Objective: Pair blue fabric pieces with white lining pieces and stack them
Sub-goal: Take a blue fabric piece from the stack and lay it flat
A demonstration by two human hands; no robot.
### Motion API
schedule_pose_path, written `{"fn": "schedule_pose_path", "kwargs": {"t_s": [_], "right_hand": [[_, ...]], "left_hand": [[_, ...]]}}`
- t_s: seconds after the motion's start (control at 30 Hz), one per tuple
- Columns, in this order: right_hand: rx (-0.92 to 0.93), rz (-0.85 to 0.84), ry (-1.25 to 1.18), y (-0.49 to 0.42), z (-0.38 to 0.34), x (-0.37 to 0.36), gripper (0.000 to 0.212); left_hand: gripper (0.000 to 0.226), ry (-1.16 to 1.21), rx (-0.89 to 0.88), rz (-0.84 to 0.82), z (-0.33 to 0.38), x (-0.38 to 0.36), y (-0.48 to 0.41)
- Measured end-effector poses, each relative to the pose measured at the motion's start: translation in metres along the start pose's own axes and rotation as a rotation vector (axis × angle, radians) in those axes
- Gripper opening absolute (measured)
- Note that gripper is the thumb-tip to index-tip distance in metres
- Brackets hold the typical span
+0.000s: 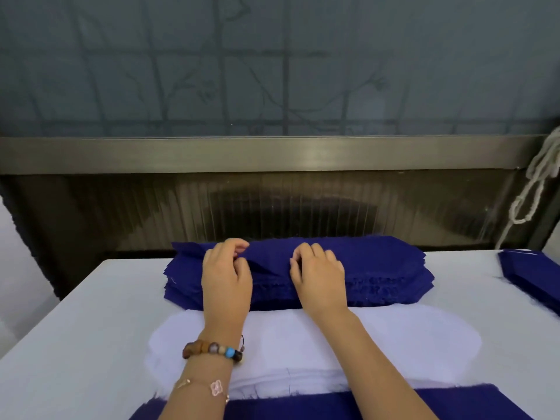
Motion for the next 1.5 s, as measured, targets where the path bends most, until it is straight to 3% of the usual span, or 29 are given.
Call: {"fn": "schedule_pose_path", "kwargs": {"t_s": [0.13,0.27,0.5,0.73,0.87,1.03,1.23,1.37,1.5], "right_hand": [[0.039,-0.028,-0.048,0.004,0.000,0.002,0.031],[0.092,-0.105,-0.036,0.007,-0.005,0.003,0.053],[0.072,-0.100,-0.036,0.008,-0.008,0.006,0.033],[0.014,-0.116,-0.208,0.003,0.008,0.014,0.014],[-0.011,-0.131,-0.198,0.002,0.028,0.025,0.014],[-0.170,-0.029,-0.054,0.002,0.087,0.058,0.008],[-0.263,0.180,-0.110,0.019,0.143,0.076,0.012],[-0.183,0.353,-0.168,0.024,0.135,0.086,0.013],[-0.104,0.407,-0.234,0.026,0.129,0.090,0.018]], "left_hand": [[0.036,-0.076,0.012,-0.047,-0.005,-0.001,0.000],[0.018,-0.126,-0.021,-0.029,-0.006,0.000,-0.002],[0.007,-0.084,-0.028,0.093,-0.001,0.012,-0.003],[0.014,-0.053,0.061,-0.100,-0.020,0.007,-0.004],[0.018,-0.069,0.032,-0.085,-0.022,0.011,-0.005],[0.019,-0.107,0.035,-0.065,-0.023,0.012,-0.005],[0.020,-0.099,0.068,0.032,-0.026,0.018,-0.006],[0.022,-0.053,0.073,0.115,-0.026,0.023,-0.007],[0.022,-0.004,0.101,0.199,-0.034,0.030,-0.009]]}}
Point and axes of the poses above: each hand's wrist, its own y-axis away from the middle knuckle, its own x-axis out of the back of the hand, z = x × y, the point moved 5 cm from there along -y, towards the middle knuckle, and after that the axes turned 5 degrees about z, right-handed, at the moved point
